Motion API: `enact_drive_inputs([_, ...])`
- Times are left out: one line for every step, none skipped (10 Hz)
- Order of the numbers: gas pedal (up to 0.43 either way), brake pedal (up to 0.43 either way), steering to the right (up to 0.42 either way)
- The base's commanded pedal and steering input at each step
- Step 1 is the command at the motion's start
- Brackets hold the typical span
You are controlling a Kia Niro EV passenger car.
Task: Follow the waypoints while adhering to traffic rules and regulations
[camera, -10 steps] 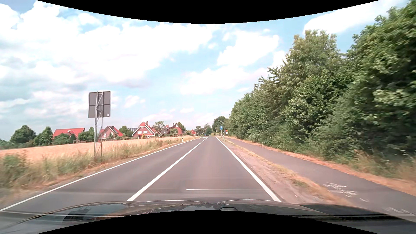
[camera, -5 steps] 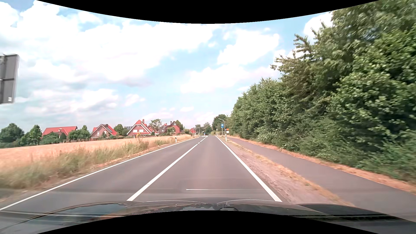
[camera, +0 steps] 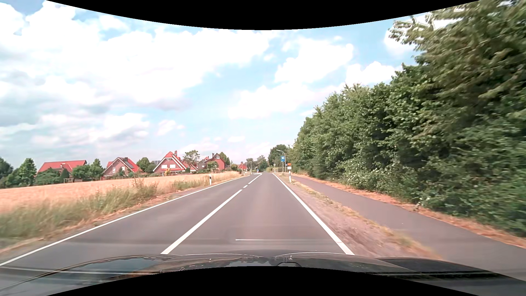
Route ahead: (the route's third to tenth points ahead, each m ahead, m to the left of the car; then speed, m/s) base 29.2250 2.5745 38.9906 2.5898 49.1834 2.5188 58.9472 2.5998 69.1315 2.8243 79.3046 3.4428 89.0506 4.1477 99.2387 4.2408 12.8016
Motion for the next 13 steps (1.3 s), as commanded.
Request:
enact_drive_inputs([0.177,0.000,-0.002])
enact_drive_inputs([0.177,0.000,-0.001])
enact_drive_inputs([0.169,0.000,-0.001])
enact_drive_inputs([0.169,0.000,-0.001])
enact_drive_inputs([0.169,0.000,-0.002])
enact_drive_inputs([0.169,0.000,-0.002])
enact_drive_inputs([0.169,0.000,-0.002])
enact_drive_inputs([0.157,0.000,-0.002])
enact_drive_inputs([0.157,0.000,-0.002])
enact_drive_inputs([0.157,0.000,-0.002])
enact_drive_inputs([0.157,0.000,-0.002])
enact_drive_inputs([0.157,0.000,-0.002])
enact_drive_inputs([0.157,0.000,-0.002])
